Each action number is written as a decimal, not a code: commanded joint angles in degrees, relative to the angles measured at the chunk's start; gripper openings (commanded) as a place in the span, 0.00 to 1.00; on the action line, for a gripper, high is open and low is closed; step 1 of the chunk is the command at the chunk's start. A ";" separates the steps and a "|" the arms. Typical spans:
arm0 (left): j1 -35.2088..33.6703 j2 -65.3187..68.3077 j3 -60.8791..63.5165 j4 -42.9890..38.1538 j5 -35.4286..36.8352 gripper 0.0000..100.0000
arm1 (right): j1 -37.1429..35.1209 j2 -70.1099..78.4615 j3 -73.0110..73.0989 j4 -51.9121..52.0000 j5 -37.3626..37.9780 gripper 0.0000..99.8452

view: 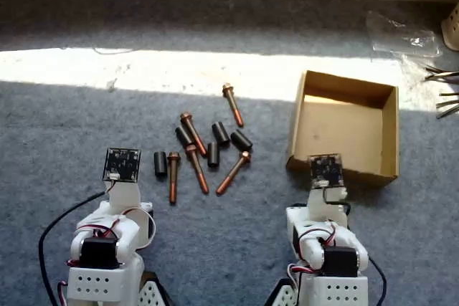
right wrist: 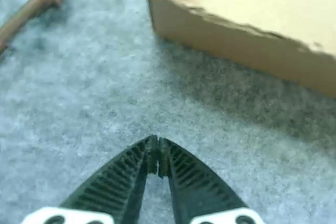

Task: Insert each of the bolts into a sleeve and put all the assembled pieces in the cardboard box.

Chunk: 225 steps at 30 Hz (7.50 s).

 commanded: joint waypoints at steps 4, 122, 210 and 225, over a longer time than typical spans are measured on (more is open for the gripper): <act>-0.22 -0.57 1.19 -3.34 -0.70 0.01 | -7.25 -0.40 6.73 -1.27 15.65 0.01; -7.52 62.20 -37.14 -25.67 -5.10 0.06 | -21.49 129.19 -102.90 3.38 23.74 0.17; -6.99 62.29 -35.82 -25.49 -5.10 0.06 | -28.79 68.62 -92.70 21.14 6.77 0.00; 7.52 62.81 -46.29 -12.22 -4.22 0.06 | -26.15 39.69 -49.98 -2.15 6.77 0.00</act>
